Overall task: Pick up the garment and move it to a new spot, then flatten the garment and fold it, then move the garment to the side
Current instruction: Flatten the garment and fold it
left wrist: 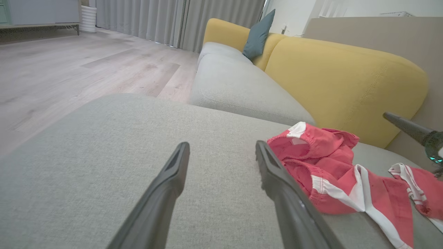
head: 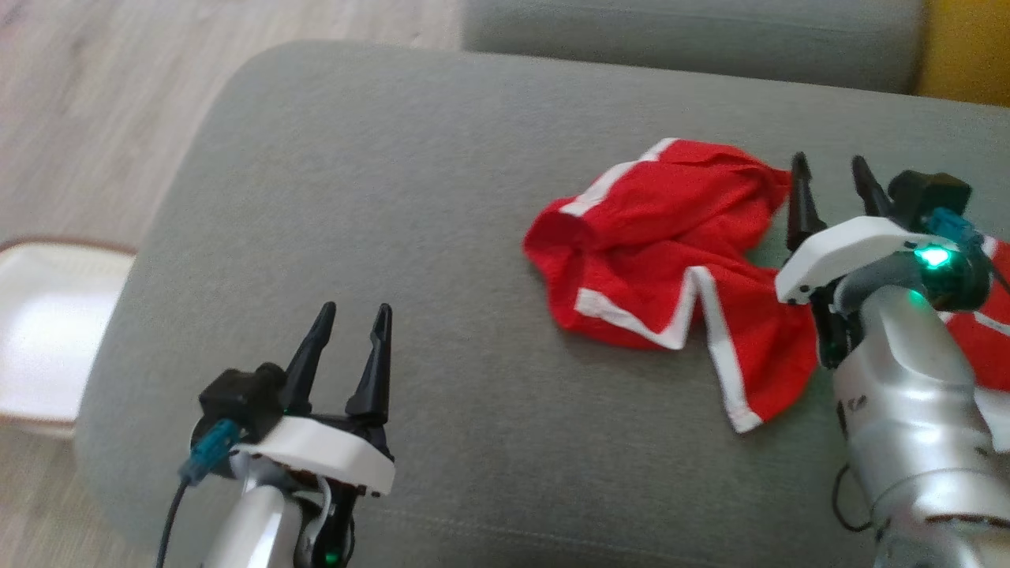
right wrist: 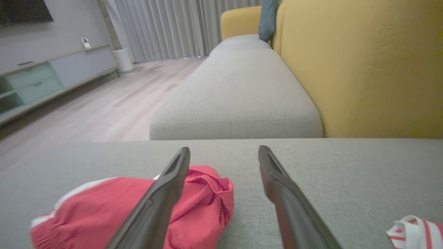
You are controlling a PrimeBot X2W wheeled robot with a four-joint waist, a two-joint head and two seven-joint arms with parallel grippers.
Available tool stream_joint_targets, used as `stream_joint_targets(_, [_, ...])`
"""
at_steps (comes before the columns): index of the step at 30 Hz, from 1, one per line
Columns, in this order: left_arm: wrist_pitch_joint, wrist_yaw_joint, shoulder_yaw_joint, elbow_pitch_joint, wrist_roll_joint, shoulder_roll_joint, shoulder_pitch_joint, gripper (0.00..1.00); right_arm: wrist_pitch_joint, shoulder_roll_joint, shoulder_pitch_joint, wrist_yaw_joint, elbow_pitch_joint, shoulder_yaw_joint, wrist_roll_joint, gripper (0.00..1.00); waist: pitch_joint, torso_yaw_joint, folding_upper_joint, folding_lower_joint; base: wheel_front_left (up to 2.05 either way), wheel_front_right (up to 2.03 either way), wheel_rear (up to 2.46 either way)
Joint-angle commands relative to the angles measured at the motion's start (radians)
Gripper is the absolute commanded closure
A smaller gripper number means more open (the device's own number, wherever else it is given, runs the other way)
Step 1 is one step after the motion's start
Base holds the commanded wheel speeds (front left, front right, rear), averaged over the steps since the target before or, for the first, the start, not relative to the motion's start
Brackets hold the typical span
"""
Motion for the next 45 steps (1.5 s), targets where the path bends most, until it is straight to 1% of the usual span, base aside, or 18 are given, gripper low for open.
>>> stream_joint_targets(1, [-0.012,0.005,0.044,-0.040,0.002,0.001,-0.025,0.00,-0.016,0.005,0.000,-0.001,-0.057,0.083,0.064,0.00,-0.045,-0.078,0.0000,0.0000,0.00,0.00,0.00])
stream_joint_targets(4, [-0.012,0.012,0.060,-0.049,-0.004,0.001,-0.015,0.00,-0.017,0.005,0.095,-0.001,-0.233,0.221,0.191,0.00,-0.062,-0.141,0.0000,0.0000,0.00,0.00,0.00])
stream_joint_targets(5, [-0.012,0.012,0.066,-0.050,-0.005,0.001,-0.012,0.00,-0.017,0.005,0.140,-0.001,-0.299,0.266,0.216,0.00,-0.066,-0.161,0.0000,0.0000,0.00,0.00,0.00])
stream_joint_targets(7, [-0.012,0.011,0.076,-0.051,-0.005,0.001,-0.008,0.00,-0.017,0.005,0.236,-0.001,-0.430,0.323,0.240,0.00,-0.075,-0.195,0.0000,0.0000,0.00,0.00,0.00])
stream_joint_targets(9, [-0.012,0.012,0.089,-0.054,-0.004,0.001,-0.008,0.00,-0.017,0.005,0.331,-0.001,-0.546,0.343,0.247,0.00,-0.078,-0.223,0.0000,0.0000,0.00,0.00,0.00])
stream_joint_targets(12, [-0.012,0.013,0.108,-0.059,-0.007,0.001,-0.006,0.00,-0.017,0.005,0.463,-0.001,-0.686,0.351,0.272,0.00,-0.082,-0.256,0.0000,0.0000,0.00,0.00,0.00])
stream_joint_targets(15, [-0.012,0.012,0.118,-0.065,-0.014,0.001,0.001,0.00,-0.017,0.005,0.577,-0.001,-0.794,0.352,0.304,0.00,-0.082,-0.280,0.0000,0.0000,0.00,0.00,0.00])
stream_joint_targets(18, [-0.012,0.009,0.121,-0.069,-0.022,0.001,0.016,0.00,-0.017,0.005,0.668,-0.001,-0.872,0.365,0.330,0.00,-0.079,-0.297,0.0000,0.0000,0.00,0.00,0.00])
stream_joint_targets(21, [-0.012,0.009,0.121,-0.070,-0.028,0.001,0.033,0.00,-0.017,0.005,0.731,-0.001,-0.920,0.373,0.349,0.00,-0.073,-0.310,0.0000,0.0000,0.00,0.00,0.00])
stream_joint_targets(24, [-0.012,0.007,0.114,-0.070,-0.030,0.001,0.048,0.00,-0.017,0.005,0.764,-0.001,-0.944,0.377,0.356,0.00,-0.067,-0.319,0.0000,0.0000,0.00,0.00,0.00])
stream_joint_targets(32, [-0.012,0.001,0.112,-0.066,-0.024,0.001,0.048,0.00,-0.018,0.005,0.773,-0.001,-0.968,0.390,0.351,0.00,-0.049,-0.334,0.0000,0.0000,0.00,0.00,0.00])
stream_joint_targets(35, [-0.012,-0.010,0.103,-0.052,-0.015,0.001,0.032,0.00,-0.018,0.005,0.767,-0.001,-0.973,0.386,0.354,0.00,-0.035,-0.341,0.0000,0.0000,0.00,0.00,0.00])
stream_joint_targets(40, [-0.008,-0.030,0.056,0.010,-0.016,0.001,-0.003,0.00,-0.018,0.005,0.760,-0.001,-0.980,0.387,0.352,0.00,-0.008,-0.351,0.0000,0.0000,0.00,0.00,0.00])
stream_joint_targets(45, [0.039,-0.048,-0.006,0.085,-0.006,0.004,-0.065,0.00,-0.018,0.005,0.754,-0.001,-0.988,0.381,0.352,0.00,0.028,-0.362,0.0000,0.0000,0.00,0.00,0.00])
